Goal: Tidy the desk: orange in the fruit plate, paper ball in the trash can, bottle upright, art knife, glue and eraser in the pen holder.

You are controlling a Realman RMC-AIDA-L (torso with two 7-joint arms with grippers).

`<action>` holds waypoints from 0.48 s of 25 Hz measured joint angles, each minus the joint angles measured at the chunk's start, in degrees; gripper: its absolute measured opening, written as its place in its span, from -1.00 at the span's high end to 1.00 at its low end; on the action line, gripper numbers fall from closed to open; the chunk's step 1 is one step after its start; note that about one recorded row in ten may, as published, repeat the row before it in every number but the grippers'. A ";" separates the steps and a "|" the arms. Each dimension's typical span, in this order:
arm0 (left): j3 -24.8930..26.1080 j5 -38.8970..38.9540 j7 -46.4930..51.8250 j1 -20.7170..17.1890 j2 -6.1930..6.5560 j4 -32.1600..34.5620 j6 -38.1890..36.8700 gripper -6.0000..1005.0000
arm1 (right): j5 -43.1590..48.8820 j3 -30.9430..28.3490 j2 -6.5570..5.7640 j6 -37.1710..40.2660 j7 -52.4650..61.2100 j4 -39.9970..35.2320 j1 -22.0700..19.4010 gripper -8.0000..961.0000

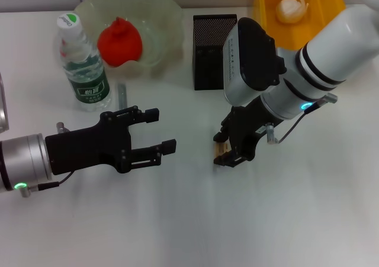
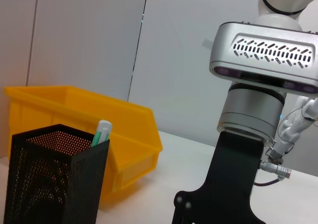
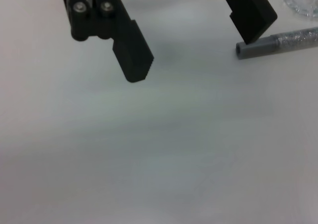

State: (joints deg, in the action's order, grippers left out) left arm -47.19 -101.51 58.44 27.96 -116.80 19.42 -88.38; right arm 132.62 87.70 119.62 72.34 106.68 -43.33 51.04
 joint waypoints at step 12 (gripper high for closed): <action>0.16 0.00 -0.26 -0.10 0.00 0.00 -0.12 -0.56 | 0.41 -4.30 -0.41 8.12 4.82 -7.91 -0.39 0.19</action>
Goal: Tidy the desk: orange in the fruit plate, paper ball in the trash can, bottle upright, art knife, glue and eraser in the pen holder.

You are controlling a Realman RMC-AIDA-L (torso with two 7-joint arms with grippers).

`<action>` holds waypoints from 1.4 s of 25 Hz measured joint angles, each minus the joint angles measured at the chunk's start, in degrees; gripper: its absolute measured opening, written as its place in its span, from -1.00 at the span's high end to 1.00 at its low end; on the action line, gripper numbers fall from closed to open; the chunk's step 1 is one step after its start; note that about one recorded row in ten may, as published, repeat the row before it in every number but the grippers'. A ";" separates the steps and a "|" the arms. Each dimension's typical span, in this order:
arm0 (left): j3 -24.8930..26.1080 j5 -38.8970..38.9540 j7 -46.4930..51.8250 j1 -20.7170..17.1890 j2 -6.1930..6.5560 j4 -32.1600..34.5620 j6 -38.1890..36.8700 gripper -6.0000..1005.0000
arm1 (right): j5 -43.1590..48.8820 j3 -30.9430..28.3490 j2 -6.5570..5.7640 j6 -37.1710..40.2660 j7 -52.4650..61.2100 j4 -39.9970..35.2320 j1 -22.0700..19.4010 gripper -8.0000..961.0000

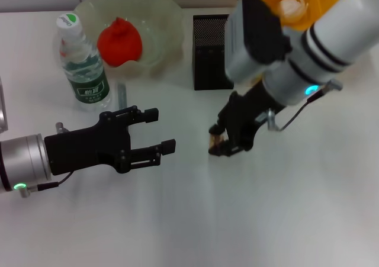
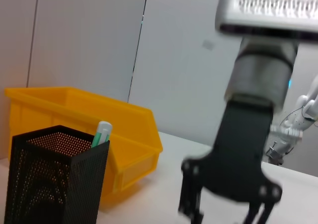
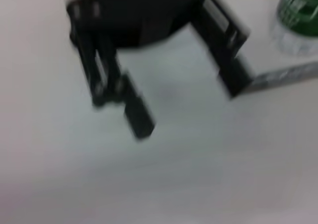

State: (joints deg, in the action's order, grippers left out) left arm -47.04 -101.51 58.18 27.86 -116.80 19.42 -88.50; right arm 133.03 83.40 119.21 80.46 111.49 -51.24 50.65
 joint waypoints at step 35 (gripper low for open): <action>-0.18 -0.06 0.27 0.42 -0.43 0.00 -0.19 -0.56 | 6.70 -12.11 0.07 -20.41 14.69 -1.75 2.17 0.20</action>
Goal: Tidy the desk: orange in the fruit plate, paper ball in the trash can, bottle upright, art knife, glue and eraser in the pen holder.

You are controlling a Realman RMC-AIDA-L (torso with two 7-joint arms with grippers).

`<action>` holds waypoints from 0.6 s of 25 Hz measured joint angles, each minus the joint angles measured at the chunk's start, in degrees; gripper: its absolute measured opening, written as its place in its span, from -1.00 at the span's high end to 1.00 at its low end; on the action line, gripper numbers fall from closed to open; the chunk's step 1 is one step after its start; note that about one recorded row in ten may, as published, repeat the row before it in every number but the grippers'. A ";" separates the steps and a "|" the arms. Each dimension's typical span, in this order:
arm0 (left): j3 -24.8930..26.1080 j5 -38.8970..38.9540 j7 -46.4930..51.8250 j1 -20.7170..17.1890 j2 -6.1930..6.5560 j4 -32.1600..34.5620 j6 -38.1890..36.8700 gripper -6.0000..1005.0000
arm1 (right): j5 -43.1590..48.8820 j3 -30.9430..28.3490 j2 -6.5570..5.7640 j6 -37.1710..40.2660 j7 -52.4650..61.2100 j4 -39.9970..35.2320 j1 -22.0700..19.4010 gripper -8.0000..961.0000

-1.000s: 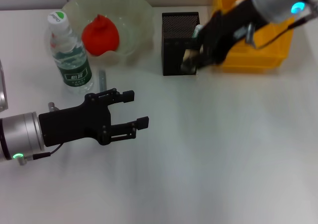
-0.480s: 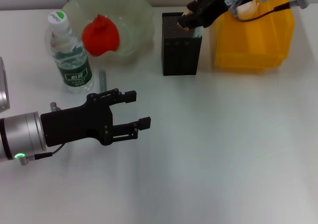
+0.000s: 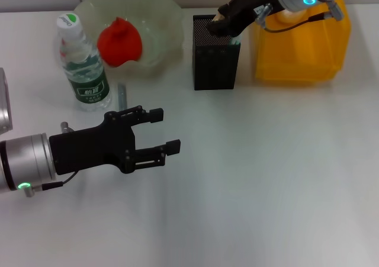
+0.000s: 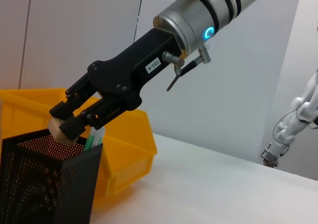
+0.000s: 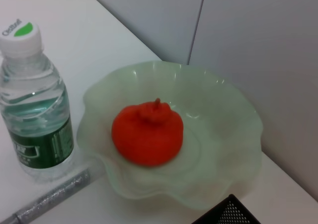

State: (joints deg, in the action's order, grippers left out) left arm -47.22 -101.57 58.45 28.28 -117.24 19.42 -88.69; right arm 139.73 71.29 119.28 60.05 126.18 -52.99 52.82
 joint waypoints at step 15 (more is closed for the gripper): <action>0.15 0.08 0.12 -0.34 -0.29 0.00 -0.60 -0.56 | -8.22 -0.44 -0.02 -2.22 -3.05 -3.13 -4.47 -0.24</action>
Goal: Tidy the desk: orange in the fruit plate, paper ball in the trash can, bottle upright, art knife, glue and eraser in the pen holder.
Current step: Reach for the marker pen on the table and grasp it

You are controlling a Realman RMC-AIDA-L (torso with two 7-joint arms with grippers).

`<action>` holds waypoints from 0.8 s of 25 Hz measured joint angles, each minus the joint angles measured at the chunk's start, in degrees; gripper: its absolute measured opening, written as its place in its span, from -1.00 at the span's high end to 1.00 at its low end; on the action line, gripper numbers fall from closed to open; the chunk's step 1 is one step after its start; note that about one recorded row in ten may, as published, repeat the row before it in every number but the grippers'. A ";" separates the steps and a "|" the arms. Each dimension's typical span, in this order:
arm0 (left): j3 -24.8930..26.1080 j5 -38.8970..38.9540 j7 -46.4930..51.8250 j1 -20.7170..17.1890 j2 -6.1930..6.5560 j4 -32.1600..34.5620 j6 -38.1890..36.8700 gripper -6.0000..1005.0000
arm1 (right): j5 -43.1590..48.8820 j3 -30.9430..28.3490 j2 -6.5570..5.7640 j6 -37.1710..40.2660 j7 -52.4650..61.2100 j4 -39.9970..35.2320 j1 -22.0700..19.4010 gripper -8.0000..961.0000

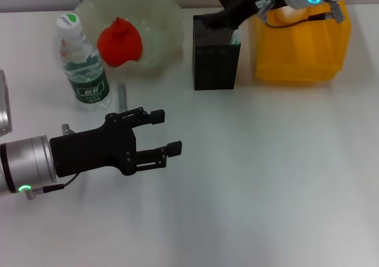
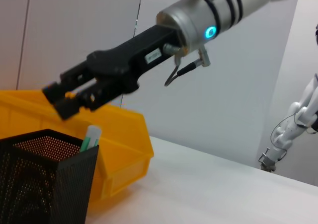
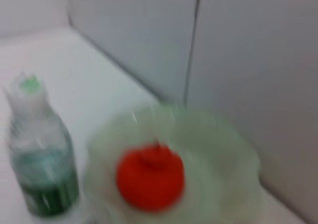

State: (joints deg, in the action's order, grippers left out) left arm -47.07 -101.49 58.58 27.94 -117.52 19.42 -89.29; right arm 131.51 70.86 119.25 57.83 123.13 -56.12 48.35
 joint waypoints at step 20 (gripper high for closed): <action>6.42 0.25 10.39 -0.19 -0.71 1.15 -4.06 -0.56 | -30.61 -22.35 -0.77 33.12 -46.01 15.72 -20.88 -0.43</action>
State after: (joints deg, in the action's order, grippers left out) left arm -40.65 -101.24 68.96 27.75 -118.24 20.58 -93.35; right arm 100.90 48.51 118.49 90.95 77.12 -40.40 27.47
